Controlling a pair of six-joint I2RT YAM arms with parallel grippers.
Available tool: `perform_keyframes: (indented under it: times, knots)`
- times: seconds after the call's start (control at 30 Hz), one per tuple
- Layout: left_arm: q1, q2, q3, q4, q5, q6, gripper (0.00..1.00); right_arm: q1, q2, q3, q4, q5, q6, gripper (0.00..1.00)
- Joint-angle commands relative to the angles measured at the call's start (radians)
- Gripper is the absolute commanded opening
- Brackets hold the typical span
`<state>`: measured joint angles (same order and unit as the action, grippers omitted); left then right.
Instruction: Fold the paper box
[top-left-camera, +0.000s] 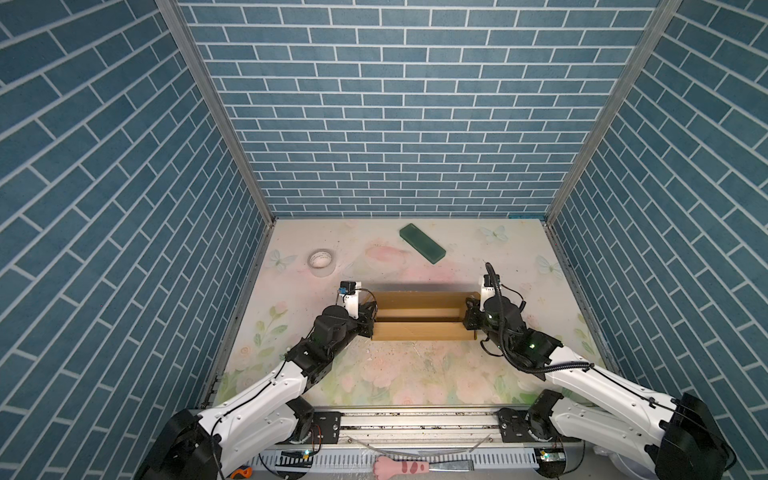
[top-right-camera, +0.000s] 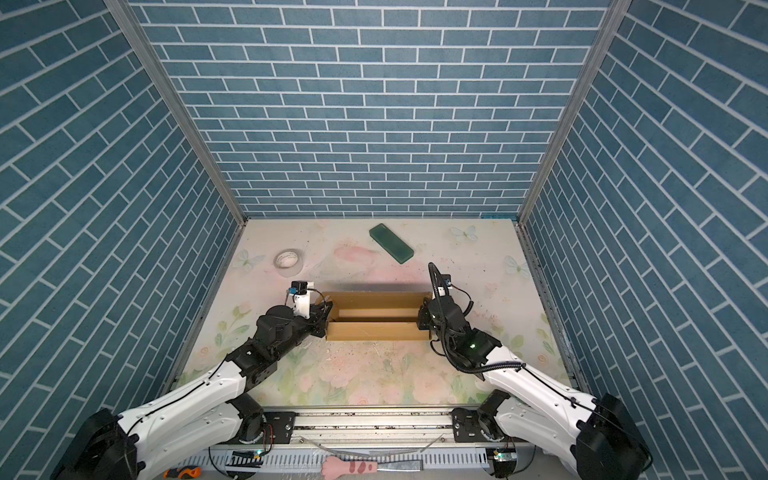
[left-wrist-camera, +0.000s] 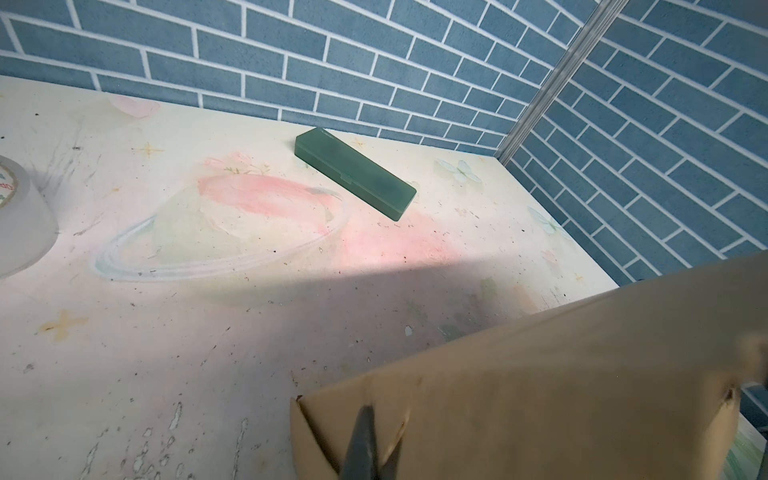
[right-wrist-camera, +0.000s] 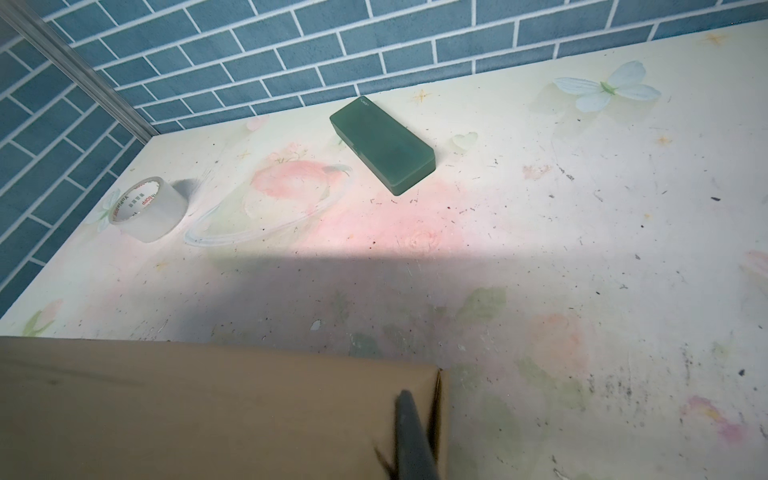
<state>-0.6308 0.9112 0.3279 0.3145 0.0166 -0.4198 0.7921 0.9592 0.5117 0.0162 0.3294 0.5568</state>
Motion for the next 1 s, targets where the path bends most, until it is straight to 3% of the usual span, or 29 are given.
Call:
perform_keyframes:
  times: [0.0,0.23,0.43,0.63,0.73,0.87,0.97]
  knots:
    - [-0.033,-0.002,-0.043,-0.122,0.056,-0.004,0.00,0.034,-0.026,-0.044,-0.039,-0.073,0.065,0.00]
    - [-0.061,0.012,-0.027,-0.035,0.017,0.050,0.00,0.037,-0.015,-0.044,0.043,-0.057,0.018,0.00]
    - [-0.066,0.074,0.029,0.091,-0.048,0.136,0.00,0.036,0.021,-0.040,0.221,0.024,-0.072,0.00]
    - [-0.066,0.215,0.105,0.259,-0.067,0.247,0.00,0.033,0.078,-0.035,0.419,0.085,-0.227,0.00]
    - [-0.066,0.296,0.072,0.427,-0.080,0.280,0.00,0.029,0.120,-0.055,0.520,0.088,-0.284,0.00]
    - [-0.067,0.359,-0.030,0.602,-0.048,0.246,0.00,0.022,0.118,-0.072,0.469,0.047,-0.243,0.00]
    - [-0.077,0.319,-0.065,0.577,-0.042,0.219,0.00,0.023,0.072,-0.092,0.383,0.024,-0.187,0.00]
